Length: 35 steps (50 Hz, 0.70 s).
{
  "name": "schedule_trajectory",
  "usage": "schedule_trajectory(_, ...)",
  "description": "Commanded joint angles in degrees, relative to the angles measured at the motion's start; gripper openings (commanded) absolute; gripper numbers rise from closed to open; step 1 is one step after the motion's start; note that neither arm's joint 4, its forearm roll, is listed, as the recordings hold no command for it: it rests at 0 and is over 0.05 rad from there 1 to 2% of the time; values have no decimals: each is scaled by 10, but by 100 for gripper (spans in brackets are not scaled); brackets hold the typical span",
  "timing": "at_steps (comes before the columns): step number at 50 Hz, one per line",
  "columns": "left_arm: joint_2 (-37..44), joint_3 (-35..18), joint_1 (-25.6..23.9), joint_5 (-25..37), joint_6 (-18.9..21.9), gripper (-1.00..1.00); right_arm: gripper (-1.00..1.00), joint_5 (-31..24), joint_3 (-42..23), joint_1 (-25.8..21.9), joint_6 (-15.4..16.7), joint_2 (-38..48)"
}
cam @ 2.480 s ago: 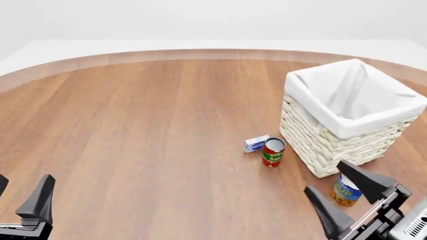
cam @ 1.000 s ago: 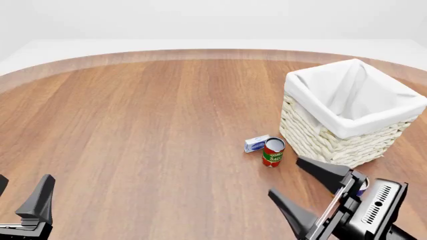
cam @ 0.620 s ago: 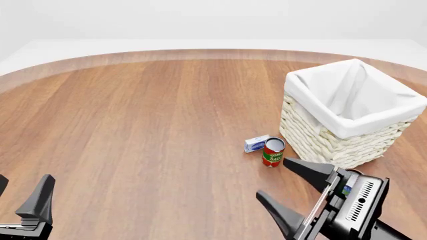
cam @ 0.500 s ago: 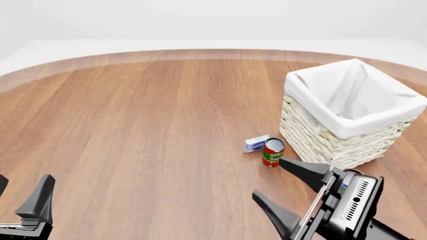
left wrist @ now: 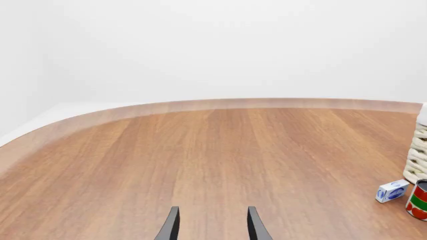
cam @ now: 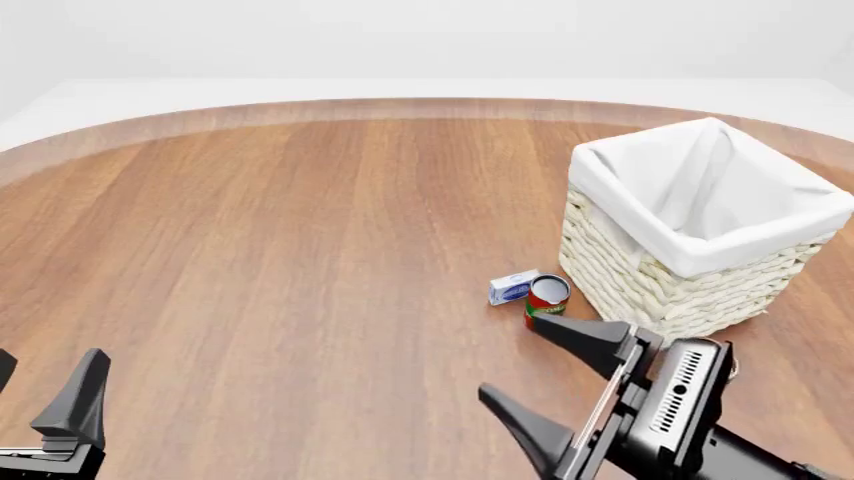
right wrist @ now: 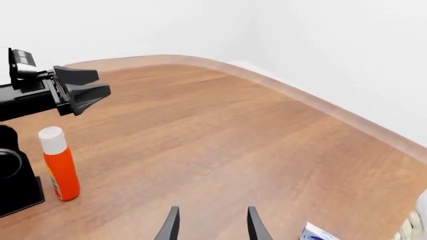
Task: Pick up the ketchup, and put it in the basket.
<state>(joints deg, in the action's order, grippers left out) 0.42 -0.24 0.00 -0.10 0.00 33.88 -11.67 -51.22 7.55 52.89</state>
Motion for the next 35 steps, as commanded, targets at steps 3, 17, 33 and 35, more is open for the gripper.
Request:
schedule_trajectory(3, 0, 0, 0, 0, 0, 100, 100, 10, -15, -17, -1, 29)
schedule_trajectory(17, 0, 0, 0, 0, 0, 100, 100, 14, -34, -35, 1, 53)
schedule_trajectory(33, 0, 0, 0, 0, 0, 100, 100, 19, -56, -57, -1, 85)
schedule_trajectory(35, 0, 0, 0, 0, 0, 100, 100, 20, -58, -59, -1, 89)
